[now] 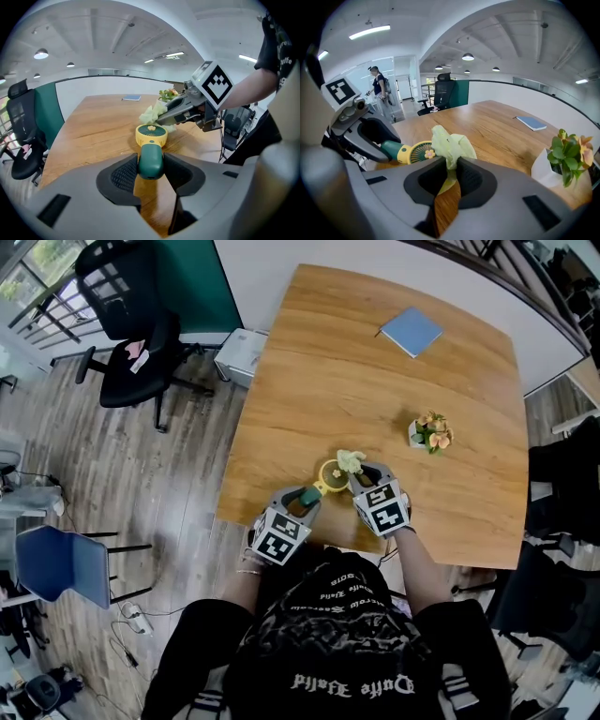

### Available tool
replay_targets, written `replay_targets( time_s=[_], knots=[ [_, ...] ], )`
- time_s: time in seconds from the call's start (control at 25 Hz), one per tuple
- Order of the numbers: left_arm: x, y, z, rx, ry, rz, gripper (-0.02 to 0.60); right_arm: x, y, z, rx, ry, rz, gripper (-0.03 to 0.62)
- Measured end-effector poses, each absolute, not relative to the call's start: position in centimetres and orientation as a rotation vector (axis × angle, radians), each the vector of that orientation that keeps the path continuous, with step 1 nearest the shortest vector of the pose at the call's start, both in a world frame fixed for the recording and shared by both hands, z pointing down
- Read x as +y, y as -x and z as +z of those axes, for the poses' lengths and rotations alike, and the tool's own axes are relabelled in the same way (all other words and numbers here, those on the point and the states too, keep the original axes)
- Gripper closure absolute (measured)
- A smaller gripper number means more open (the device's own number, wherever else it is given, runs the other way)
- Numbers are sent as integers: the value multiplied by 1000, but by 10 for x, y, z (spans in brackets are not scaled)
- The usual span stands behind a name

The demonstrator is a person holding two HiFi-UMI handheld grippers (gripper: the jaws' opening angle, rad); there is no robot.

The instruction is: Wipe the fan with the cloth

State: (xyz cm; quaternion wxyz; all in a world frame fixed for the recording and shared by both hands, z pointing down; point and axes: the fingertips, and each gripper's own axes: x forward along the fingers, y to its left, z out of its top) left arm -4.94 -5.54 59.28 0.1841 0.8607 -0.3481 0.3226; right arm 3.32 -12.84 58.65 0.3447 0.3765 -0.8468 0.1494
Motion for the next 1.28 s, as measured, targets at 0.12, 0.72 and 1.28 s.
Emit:
replay_targets(
  time_s=[0.12,0.72,1.28],
  knots=[
    [-55,49,592,-984,-2432,907,388,-117,-29,585,-2215,-911,330,533],
    [-53,46,592,-931,-2456,956,388,-79,1,578,-2240,-558,296,533],
    [-53,52,599,-920,-2422,956,389,-82,40,572,-2360,-626,488,533]
  ],
)
